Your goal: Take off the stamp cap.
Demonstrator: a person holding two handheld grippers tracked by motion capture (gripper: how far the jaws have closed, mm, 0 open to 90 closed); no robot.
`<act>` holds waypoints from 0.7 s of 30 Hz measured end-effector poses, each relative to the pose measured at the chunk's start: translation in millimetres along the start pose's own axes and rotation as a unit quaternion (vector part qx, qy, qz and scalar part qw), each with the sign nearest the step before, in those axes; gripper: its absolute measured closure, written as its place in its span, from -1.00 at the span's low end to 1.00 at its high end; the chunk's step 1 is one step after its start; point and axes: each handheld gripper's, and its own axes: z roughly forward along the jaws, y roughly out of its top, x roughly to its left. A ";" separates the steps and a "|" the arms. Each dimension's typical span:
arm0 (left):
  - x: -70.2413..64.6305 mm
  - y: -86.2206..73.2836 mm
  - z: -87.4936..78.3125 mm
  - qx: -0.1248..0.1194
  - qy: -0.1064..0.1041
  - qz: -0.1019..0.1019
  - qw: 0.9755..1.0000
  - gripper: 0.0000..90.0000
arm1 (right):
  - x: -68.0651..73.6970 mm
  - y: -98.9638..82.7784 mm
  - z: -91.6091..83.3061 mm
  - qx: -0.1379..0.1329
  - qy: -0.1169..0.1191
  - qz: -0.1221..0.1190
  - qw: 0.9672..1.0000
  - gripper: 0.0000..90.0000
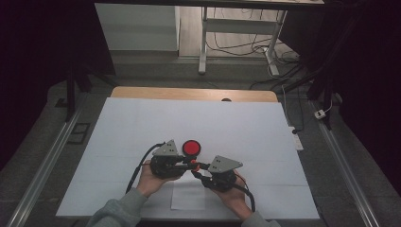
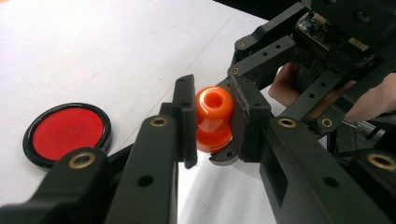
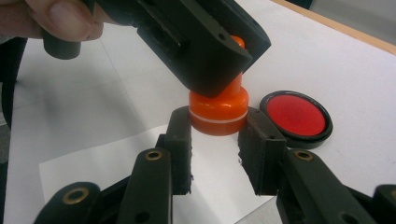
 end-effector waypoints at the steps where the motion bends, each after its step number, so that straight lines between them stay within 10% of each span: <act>1: 0.1 -0.1 0.1 0.000 0.000 -0.001 1.000 0.62 | 0.1 -0.1 0.1 0.001 -0.001 0.002 1.000 0.44; 21: 0.2 0.8 -2.0 -0.009 -0.006 -0.014 1.000 0.62 | -2.9 -0.5 -2.3 -0.011 0.012 0.013 1.000 0.44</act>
